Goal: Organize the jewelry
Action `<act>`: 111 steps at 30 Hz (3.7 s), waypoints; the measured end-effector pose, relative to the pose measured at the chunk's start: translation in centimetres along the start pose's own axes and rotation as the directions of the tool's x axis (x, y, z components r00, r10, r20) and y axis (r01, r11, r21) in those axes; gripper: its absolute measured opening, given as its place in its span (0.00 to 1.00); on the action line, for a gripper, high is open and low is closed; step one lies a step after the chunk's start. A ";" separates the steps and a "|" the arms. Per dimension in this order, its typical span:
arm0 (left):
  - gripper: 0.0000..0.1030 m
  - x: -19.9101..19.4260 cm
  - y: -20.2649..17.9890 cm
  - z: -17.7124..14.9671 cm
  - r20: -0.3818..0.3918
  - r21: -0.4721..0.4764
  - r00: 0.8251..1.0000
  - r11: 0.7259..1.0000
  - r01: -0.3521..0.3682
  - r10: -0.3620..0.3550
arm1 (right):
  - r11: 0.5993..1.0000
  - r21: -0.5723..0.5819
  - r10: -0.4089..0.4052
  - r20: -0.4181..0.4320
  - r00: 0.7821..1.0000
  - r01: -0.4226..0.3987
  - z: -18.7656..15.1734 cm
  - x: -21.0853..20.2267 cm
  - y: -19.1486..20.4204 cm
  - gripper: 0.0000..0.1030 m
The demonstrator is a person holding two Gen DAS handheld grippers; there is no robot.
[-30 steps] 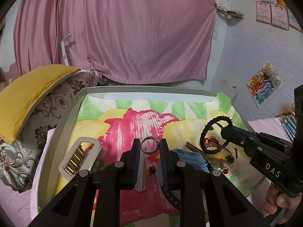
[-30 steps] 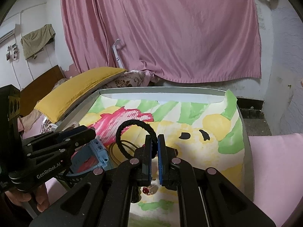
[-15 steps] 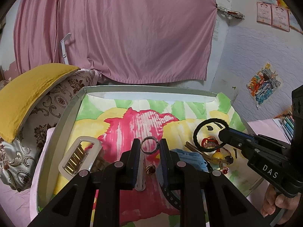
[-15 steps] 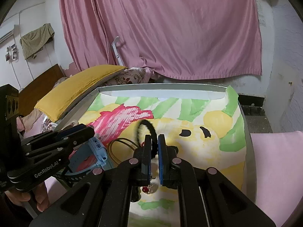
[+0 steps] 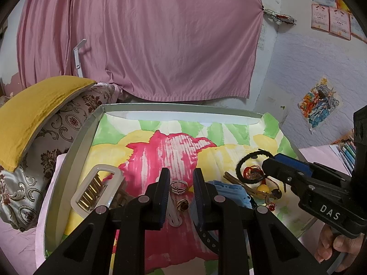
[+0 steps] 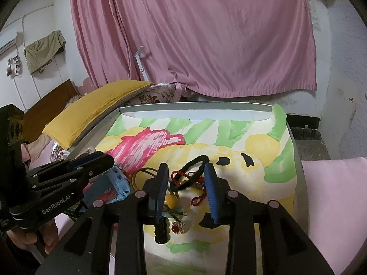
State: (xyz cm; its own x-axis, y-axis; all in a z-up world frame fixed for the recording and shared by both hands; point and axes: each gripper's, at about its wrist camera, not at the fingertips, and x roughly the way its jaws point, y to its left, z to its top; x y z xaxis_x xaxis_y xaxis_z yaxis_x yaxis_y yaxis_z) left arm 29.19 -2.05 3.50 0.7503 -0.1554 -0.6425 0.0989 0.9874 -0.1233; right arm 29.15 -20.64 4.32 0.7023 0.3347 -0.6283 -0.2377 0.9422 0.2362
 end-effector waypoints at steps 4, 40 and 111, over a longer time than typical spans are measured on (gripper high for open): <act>0.22 -0.2 0.0 -0.1 0.012 -0.004 1.000 1.000 0.001 -0.001 | 1.000 -0.004 -0.003 0.004 1.000 0.003 -0.1 -0.2 0.0 0.30; 0.99 -4.9 2.4 -0.8 0.224 -0.082 0.964 0.988 -0.128 0.143 | 0.993 -0.075 -0.069 0.229 0.971 0.089 0.3 -4.8 0.0 0.96; 0.99 -19.1 1.8 -16.9 0.428 -0.136 0.878 0.976 -0.170 0.213 | 0.963 -0.059 -0.204 0.478 0.854 0.263 -15.3 -21.3 4.2 0.98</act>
State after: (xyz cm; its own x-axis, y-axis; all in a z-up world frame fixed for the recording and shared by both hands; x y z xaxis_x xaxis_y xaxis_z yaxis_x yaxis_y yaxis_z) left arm 4.01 2.16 2.81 0.9599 0.0859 -0.2667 -0.1199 0.9862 -0.1140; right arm 2.94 -23.60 7.36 0.9694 0.0858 -0.2302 -0.0839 0.9963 0.0182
